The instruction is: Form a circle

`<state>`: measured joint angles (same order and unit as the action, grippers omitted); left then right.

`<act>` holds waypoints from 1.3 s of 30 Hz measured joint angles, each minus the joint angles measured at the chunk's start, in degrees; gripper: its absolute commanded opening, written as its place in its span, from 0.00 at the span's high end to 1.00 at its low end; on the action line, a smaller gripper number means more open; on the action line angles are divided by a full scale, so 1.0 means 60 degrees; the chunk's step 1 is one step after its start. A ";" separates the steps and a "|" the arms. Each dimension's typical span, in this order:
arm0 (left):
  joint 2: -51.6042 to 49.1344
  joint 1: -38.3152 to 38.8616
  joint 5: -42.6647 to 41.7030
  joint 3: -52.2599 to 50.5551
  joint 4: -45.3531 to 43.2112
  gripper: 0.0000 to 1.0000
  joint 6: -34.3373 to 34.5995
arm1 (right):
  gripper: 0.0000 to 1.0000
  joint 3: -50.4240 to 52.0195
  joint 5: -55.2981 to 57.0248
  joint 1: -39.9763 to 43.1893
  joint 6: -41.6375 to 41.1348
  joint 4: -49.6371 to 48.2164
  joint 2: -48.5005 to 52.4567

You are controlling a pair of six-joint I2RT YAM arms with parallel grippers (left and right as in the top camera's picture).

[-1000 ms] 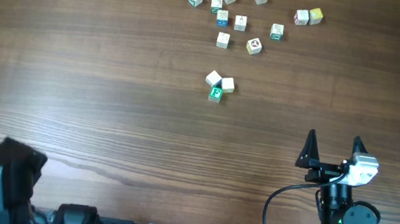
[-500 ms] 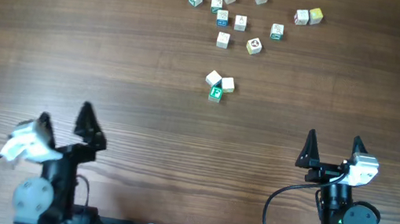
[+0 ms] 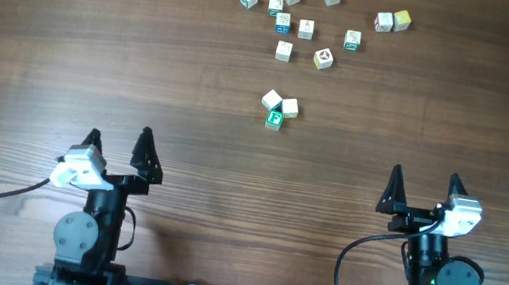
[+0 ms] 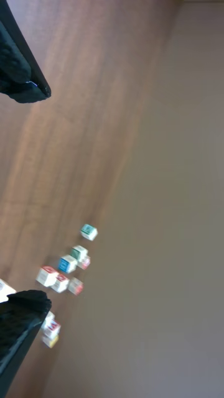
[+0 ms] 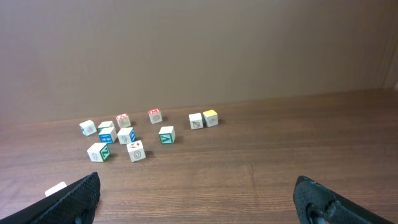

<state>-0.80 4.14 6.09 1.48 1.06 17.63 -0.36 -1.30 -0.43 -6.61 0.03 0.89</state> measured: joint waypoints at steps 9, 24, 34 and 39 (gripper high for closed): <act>0.0004 0.0000 -0.0022 -0.0157 0.0423 0.00 -0.0430 | 0.00 0.0000 0.0000 0.0000 0.0000 0.0000 0.0000; 0.0011 0.0215 -0.0481 -0.0157 0.0466 0.00 -0.1621 | 0.00 0.0000 0.0000 0.0000 0.0000 0.0000 0.0000; 0.0011 0.0211 -0.0721 -0.0157 0.0495 0.00 -0.1679 | 0.00 0.0000 0.0000 0.0000 0.0000 0.0000 0.0000; 0.0011 0.0211 -0.0721 -0.0157 0.0495 0.00 -0.1676 | 0.00 0.0000 0.0000 0.0000 0.0000 0.0000 0.0000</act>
<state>-0.73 5.41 1.76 0.54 4.03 7.57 -0.36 -1.30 -0.43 -6.61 0.03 0.89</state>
